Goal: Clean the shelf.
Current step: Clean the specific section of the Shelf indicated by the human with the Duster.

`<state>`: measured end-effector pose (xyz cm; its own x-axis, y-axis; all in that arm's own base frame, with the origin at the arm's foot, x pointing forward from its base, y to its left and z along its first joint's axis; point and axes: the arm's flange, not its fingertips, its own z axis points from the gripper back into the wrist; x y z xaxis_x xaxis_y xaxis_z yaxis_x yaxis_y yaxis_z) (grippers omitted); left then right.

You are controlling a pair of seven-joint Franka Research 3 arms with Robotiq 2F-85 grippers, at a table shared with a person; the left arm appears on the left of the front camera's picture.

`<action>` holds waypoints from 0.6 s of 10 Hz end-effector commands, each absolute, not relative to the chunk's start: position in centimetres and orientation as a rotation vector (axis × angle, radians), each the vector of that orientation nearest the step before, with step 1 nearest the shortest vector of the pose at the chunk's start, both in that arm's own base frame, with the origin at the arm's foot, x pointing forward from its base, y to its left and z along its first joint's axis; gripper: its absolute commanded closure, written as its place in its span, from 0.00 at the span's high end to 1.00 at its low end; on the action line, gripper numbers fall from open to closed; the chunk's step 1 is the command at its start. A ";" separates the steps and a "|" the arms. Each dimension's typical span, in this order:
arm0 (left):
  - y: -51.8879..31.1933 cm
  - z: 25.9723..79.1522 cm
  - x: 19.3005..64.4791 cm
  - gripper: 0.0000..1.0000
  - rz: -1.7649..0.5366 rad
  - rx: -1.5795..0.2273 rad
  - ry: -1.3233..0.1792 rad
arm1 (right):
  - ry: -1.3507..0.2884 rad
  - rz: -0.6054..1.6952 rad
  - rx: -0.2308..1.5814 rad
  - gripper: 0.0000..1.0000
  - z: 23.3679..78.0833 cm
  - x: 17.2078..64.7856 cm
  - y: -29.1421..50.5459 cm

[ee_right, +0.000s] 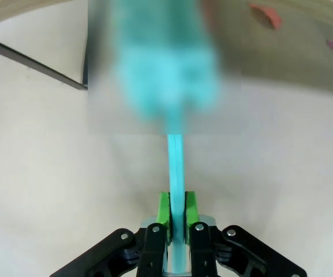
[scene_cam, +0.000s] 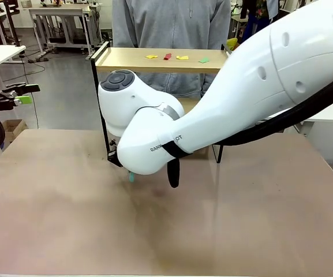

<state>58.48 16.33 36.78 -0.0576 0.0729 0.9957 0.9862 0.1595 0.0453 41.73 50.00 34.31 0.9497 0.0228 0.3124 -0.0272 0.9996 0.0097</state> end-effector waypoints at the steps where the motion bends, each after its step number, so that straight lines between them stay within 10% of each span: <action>1: 16.3 37.1 58.4 1.00 -1.100 -1.108 -1.385 | -0.317 0.005 0.037 0.13 34.8 40.3 46.3; 6: 16.3 37.1 58.4 1.00 -1.100 -1.108 -1.385 | -0.315 -0.069 0.000 0.13 35.1 40.0 39.1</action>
